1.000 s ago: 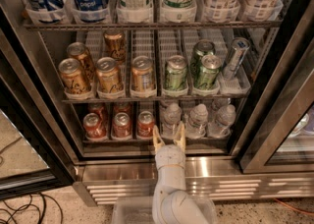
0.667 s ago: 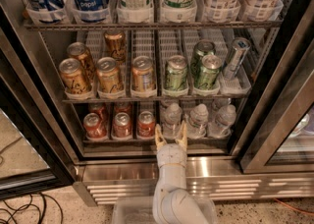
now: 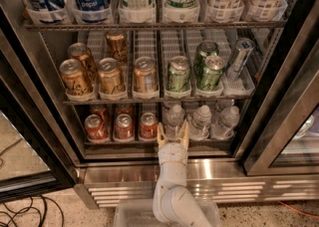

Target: Pick water bottle from bottom shelf of fridge

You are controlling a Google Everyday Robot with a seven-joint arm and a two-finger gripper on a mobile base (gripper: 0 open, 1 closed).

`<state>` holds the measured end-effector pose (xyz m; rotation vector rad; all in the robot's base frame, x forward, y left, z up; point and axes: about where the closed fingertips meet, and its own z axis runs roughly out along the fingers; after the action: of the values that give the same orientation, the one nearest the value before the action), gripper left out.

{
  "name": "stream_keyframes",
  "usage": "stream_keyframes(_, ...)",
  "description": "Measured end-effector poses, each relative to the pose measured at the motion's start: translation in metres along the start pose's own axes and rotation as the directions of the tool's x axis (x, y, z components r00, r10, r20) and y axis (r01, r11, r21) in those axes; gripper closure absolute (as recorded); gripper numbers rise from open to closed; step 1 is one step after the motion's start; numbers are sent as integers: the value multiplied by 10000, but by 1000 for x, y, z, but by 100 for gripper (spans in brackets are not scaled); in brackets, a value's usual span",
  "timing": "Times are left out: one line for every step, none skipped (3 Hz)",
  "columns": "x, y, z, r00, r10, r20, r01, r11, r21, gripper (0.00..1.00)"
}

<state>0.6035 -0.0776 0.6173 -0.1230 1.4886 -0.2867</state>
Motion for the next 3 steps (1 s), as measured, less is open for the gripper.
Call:
stream_keyframes(1,0,9,10000,23,73,-24,9997,238,34)
stream_keyframes(3,-2,20,9999,-15,149,8,9988,482,34)
stream_keyframes(5,-5,29,9998,-72,176,60,9978,655,53)
